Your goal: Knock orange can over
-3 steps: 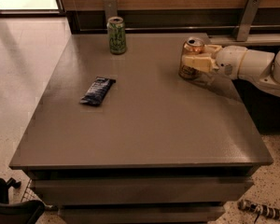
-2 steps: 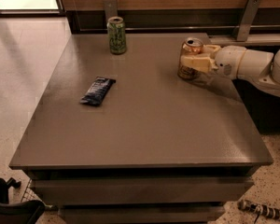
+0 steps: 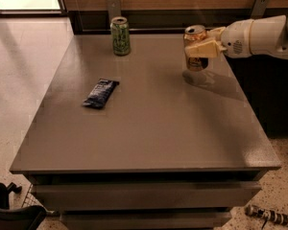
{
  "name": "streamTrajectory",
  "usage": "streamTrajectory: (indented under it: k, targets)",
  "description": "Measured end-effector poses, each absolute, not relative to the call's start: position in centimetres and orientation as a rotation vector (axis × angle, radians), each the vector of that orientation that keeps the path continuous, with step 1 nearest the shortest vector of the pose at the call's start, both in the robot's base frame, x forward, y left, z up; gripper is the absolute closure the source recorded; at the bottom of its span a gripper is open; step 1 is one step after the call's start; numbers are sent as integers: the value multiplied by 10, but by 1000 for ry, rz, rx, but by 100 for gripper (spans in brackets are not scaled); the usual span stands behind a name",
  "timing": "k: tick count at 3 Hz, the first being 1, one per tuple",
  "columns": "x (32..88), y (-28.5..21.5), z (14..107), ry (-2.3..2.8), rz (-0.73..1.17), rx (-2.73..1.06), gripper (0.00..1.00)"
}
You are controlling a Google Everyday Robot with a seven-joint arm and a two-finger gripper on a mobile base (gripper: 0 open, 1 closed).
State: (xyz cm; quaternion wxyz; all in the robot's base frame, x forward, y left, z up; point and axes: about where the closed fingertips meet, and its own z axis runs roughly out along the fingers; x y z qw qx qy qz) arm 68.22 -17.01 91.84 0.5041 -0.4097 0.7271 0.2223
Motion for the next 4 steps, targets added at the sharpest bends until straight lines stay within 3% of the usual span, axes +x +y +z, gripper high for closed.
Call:
streamTrajectory:
  k: [4]
  targets:
    - [655,-180,902,2198,181,-1461,100]
